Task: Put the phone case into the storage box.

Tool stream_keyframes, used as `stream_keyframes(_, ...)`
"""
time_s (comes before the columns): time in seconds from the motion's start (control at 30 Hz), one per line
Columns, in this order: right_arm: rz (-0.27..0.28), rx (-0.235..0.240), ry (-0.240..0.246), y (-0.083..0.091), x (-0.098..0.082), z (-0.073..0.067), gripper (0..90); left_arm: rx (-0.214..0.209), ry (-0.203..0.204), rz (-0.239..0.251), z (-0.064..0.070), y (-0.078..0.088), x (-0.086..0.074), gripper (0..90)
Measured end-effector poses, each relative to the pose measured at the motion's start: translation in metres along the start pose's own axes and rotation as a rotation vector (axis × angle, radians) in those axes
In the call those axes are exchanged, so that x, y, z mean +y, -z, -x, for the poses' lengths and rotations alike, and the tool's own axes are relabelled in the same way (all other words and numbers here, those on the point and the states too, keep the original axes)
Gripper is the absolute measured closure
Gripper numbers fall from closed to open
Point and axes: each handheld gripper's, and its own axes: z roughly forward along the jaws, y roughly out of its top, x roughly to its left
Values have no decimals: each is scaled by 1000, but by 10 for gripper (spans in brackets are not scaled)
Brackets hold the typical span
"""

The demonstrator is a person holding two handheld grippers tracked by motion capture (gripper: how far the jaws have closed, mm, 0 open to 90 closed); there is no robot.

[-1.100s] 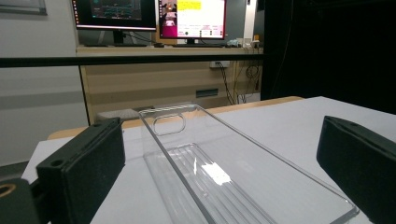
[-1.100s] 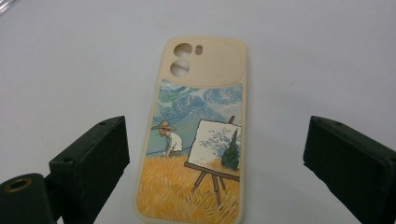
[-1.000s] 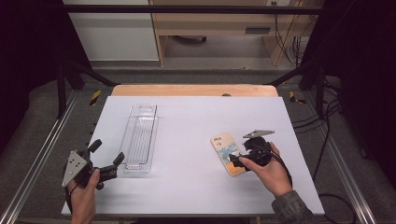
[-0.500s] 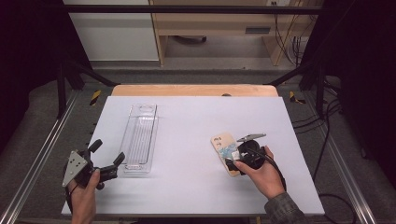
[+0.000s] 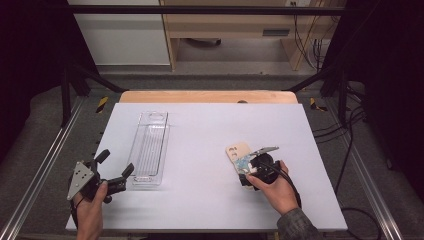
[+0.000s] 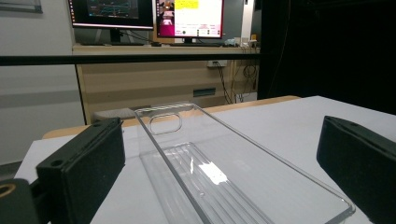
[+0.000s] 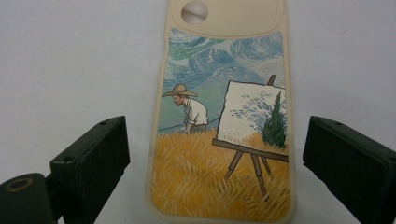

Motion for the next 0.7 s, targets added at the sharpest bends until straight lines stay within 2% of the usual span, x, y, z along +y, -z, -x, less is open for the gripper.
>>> stream_keyframes(0.37, -52, -16, -11, -7, -5, 0, 77, 1, -2, -2, 0, 0, 0, 9)
stream_keyframes(0.7, -67, -25, -15, -10, -5, -1, 70, 1, -1, -1, 0, 0, 0, 9)
